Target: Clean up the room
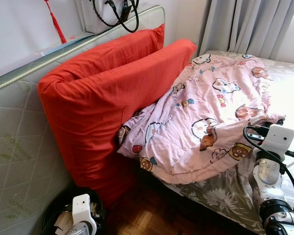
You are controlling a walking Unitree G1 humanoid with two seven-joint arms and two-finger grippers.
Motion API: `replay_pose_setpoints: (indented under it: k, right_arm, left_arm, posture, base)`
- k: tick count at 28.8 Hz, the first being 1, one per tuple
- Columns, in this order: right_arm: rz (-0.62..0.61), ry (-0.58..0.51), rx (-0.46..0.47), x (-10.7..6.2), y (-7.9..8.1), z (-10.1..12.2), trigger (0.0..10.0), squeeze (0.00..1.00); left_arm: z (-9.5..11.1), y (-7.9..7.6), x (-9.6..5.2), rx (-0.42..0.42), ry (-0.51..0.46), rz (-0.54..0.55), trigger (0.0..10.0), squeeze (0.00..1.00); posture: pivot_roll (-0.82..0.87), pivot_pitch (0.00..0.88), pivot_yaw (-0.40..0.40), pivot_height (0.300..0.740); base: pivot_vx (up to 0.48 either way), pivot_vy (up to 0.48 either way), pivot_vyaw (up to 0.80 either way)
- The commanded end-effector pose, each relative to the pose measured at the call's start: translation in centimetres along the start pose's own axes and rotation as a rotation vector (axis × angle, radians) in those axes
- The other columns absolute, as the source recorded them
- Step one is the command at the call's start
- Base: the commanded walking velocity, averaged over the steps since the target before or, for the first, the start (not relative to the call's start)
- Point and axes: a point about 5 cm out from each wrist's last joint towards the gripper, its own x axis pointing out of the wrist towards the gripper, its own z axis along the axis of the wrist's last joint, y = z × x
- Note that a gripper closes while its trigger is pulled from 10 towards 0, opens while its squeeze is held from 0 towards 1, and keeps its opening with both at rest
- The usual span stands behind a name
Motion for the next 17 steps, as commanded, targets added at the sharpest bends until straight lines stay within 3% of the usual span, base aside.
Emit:
replay_pose_setpoints:
  k: [1, 17]
  right_arm:
    - [-0.005, -0.020, 0.001, 0.48, -0.06, 0.59, 10.0, 0.00]
    - [-0.013, -0.017, 0.003, 0.60, -0.22, 0.65, 10.0, 0.00]
  left_arm:
    - [0.14, 0.37, -0.01, 0.008, 0.005, 0.009, 10.0, 0.00]
    - [0.20, 0.36, 0.00, 0.017, 0.004, 0.006, 10.0, 0.00]
  posture:
    - [0.09, 0.000, 0.039, 0.740]
    - [0.09, 0.000, 0.038, 0.740]
  base:
    - [0.000, 0.000, 0.00]
    - [0.000, 0.000, 0.00]
